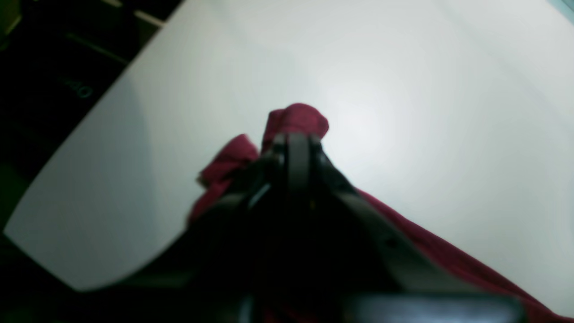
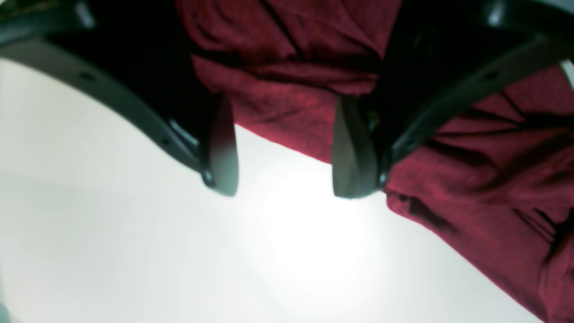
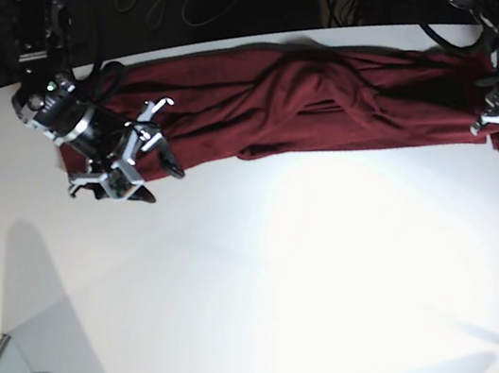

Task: Layout the t-shirt on the table in an organized manner, then fold the t-shirt properly
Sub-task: 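Pull the sleeve end with the left gripper onto the shirt end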

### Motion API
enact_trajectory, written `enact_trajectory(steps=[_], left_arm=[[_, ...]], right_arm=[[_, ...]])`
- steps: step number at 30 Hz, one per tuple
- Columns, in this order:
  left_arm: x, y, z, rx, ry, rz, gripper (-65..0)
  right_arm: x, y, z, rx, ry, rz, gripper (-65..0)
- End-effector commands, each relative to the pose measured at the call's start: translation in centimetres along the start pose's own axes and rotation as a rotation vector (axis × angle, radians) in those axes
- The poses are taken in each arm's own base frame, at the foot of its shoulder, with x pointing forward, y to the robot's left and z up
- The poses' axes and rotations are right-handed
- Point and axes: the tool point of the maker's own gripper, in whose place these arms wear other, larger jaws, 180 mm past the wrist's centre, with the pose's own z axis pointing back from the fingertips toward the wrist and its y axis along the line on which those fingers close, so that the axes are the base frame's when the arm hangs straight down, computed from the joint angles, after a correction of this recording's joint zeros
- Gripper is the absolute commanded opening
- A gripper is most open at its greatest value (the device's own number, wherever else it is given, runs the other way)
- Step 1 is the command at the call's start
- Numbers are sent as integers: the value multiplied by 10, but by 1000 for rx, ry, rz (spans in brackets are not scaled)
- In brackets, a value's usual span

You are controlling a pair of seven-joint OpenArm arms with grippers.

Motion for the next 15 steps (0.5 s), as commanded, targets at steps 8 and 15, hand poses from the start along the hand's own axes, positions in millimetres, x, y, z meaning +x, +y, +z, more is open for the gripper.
enact_trajectory(steps=[8, 15], left_arm=[[41, 36, 11, 80, -112, -1, -650], [28, 41, 3, 83, -74, 15, -650]], right_arm=[[10, 10, 0, 28, -44, -1, -314], [6, 13, 1, 33, -35, -8, -314]])
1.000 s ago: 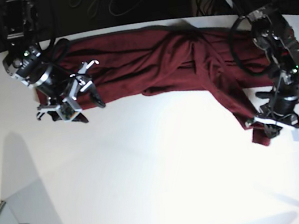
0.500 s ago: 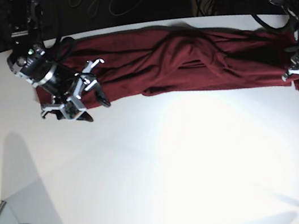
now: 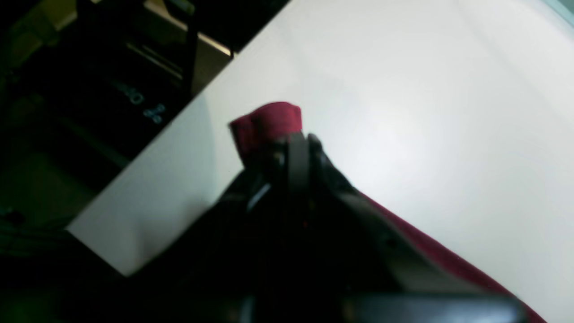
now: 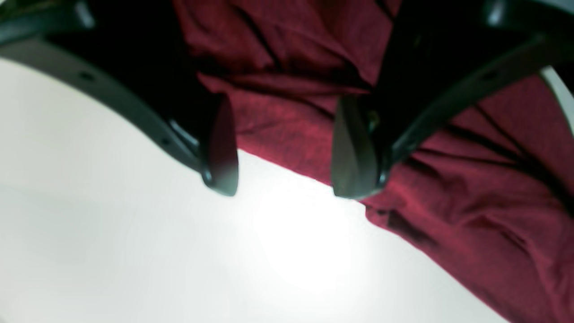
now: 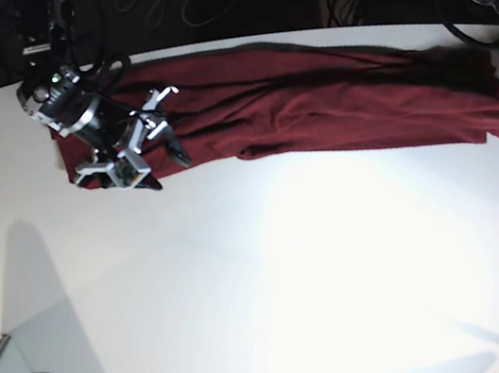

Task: Layout the t-shirt on the table in an organized manner, then fold the t-shirt properly
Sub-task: 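Pull the sleeve end with the left gripper onto the shirt end, then adjust the shirt end with the left gripper to straighten the folded strip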

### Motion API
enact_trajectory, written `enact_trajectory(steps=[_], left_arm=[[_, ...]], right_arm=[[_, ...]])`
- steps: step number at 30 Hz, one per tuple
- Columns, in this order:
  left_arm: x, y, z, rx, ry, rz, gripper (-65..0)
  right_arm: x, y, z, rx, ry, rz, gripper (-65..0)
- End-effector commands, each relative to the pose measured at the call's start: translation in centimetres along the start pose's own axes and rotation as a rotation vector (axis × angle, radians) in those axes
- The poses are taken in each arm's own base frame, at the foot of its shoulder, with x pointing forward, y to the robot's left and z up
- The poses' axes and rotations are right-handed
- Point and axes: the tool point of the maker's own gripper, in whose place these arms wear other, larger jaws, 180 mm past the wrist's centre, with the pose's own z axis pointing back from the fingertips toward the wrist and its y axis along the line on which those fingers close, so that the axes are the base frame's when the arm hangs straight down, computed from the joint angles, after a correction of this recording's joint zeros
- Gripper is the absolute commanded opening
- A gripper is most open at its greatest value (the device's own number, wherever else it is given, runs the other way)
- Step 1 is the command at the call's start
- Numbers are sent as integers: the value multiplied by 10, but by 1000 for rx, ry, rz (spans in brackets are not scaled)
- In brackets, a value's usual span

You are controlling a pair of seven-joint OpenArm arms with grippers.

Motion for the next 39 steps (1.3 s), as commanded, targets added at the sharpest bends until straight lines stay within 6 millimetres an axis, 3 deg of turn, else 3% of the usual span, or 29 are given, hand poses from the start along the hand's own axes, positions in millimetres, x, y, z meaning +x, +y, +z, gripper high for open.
enact_trajectory(steps=[1, 7, 12, 15, 21, 24, 32, 35, 39], left_arm=[[10, 2, -2, 1, -29, -5, -650], [-31, 9, -16, 6, 81, 44, -650], [-53, 15, -24, 13, 146, 68, -648], [-60, 14, -29, 12, 171, 82, -597], [-57, 14, -28, 11, 157, 88, -330], [-54, 15, -28, 14, 150, 85, -250], [-33, 27, -27, 31, 113, 44, -230], [-45, 29, -32, 31, 148, 52, -228], [-42, 31, -32, 33, 145, 42, -203]], right_arm=[[14, -2, 1, -1, -55, -1, -314], [11, 0, 2, 1, -48, -5, -314], [10, 1, 2, 2, -44, -7, -314], [9, 1, 3, 2, -43, -8, -314], [9, 1, 3, 2, -43, -8, -314], [9, 1, 3, 2, -43, -8, -314], [9, 1, 3, 2, -43, -8, -314], [9, 1, 3, 2, -43, -8, -314], [11, 10, 0, 30, -45, 2, -314]])
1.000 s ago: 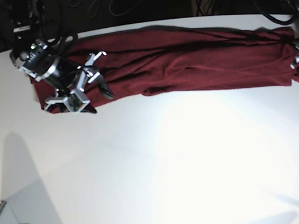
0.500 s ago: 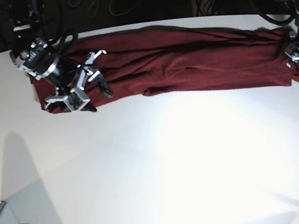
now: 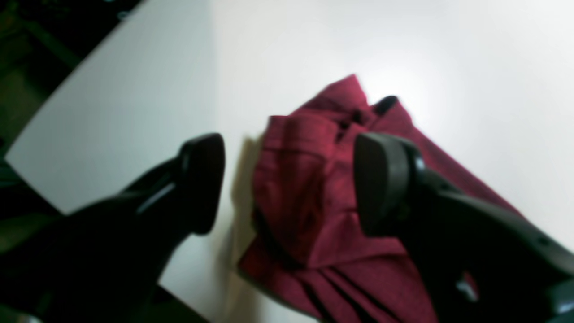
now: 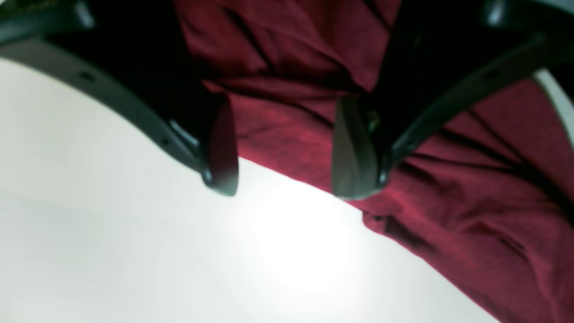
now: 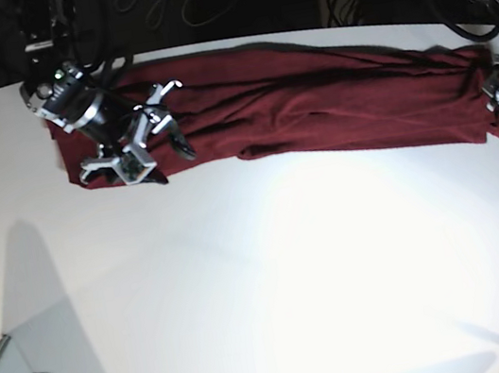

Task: Layout the t-shirt on the table in an organized manner, then fold the t-shirt properly
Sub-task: 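Adjust the shirt end with the left gripper to straighten the folded strip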

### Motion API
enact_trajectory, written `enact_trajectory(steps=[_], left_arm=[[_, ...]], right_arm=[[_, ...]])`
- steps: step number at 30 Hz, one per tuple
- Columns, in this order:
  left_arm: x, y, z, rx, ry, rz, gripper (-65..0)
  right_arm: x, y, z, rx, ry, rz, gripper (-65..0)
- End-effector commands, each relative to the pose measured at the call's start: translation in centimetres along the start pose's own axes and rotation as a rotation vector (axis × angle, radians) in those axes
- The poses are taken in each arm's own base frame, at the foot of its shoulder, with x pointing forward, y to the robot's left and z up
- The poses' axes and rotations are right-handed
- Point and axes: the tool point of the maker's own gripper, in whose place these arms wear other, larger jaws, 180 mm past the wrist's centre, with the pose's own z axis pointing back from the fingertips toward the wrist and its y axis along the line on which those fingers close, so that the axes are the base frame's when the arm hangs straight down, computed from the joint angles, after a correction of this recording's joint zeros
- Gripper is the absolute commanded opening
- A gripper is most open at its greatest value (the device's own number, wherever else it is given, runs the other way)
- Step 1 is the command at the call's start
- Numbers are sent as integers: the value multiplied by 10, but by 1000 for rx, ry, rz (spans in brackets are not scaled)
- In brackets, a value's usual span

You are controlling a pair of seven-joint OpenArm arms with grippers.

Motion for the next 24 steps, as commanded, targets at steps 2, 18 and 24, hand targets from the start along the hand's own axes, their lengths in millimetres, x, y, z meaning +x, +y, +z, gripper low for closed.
enact_trajectory(steps=[2, 18, 24], left_arm=[[29, 7, 5, 14, -75, -29, -169], [11, -21, -6, -222, 16, -326, -133], [1, -15, -20, -236, 18, -291, -133]], right_arm=[[13, -1, 1, 3, -51, 2, -314], [16, -1, 0, 1, -58, 2, -314], [15, -1, 0, 2, -56, 1, -314]])
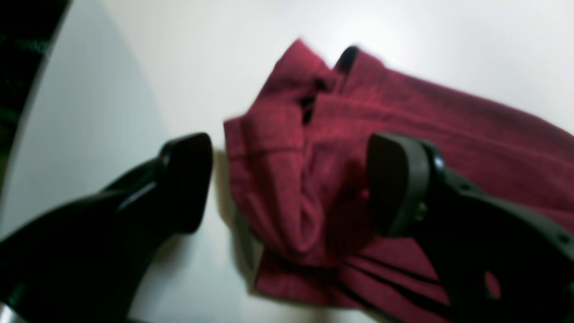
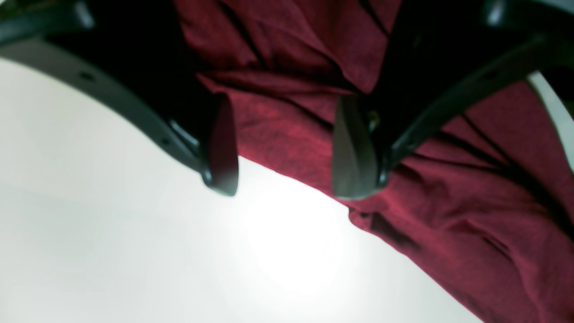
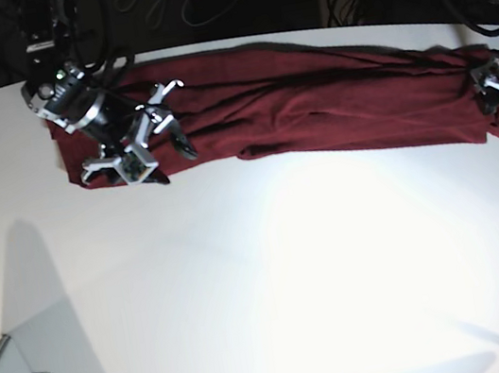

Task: Layout the t-shirt on the table in an organized manner, then fold the t-shirt properly
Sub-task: 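Adjust the shirt end with the left gripper to straighten the folded strip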

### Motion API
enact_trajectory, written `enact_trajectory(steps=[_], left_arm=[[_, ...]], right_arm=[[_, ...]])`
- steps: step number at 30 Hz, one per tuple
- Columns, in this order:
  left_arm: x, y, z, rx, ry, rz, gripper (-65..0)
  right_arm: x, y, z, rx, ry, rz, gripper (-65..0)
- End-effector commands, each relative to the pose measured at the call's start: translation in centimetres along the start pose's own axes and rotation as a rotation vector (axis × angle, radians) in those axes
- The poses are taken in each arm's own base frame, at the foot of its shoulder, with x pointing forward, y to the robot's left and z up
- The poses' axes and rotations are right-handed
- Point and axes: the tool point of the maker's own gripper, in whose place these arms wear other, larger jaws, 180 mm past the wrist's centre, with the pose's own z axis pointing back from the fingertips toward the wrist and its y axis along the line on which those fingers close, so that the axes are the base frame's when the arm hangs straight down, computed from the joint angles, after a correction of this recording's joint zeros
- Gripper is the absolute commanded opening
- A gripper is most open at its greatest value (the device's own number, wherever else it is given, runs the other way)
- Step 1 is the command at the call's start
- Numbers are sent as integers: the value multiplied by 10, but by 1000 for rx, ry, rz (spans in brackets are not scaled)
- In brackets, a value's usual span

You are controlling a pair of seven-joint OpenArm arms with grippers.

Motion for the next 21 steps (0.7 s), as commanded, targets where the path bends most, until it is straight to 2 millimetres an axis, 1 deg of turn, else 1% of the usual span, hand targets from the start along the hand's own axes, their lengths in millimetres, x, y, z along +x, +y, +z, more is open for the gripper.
enact_trajectory(steps=[1, 5, 8, 12, 15, 16, 17, 18, 20, 21], left_arm=[[18, 2, 0, -10, -57, -18, -133], [3, -9, -15, -52, -45, -14, -133], [-7, -14, -21, -69, -31, -1, -133], [-13, -15, -22, -72, -19, 6, -134], [-26, -13, -25, -71, 14, 29, -140], [-29, -12, -26, -72, 21, 35, -153], [-32, -12, -27, -73, 29, 42, -183], [-36, -10, -27, -71, 37, 52, -237], [-40, -9, -29, -71, 43, 64, -362], [-37, -9, -29, -71, 25, 70, -424]], right_arm=[[14, -1, 1, 0, -53, -2, -314], [13, -1, 1, 1, -51, -1, -314], [13, -1, 1, 1, -49, 1, -314], [12, -1, 1, 1, -48, 2, -314], [12, -1, 1, 1, -48, 2, -314], [12, -1, 1, 1, -48, 2, -314], [12, -1, 1, 1, -48, 2, -314], [12, -1, 1, 1, -48, 2, -314], [12, -1, 1, 1, -48, 2, -314], [12, -1, 1, 1, -47, 1, -314]])
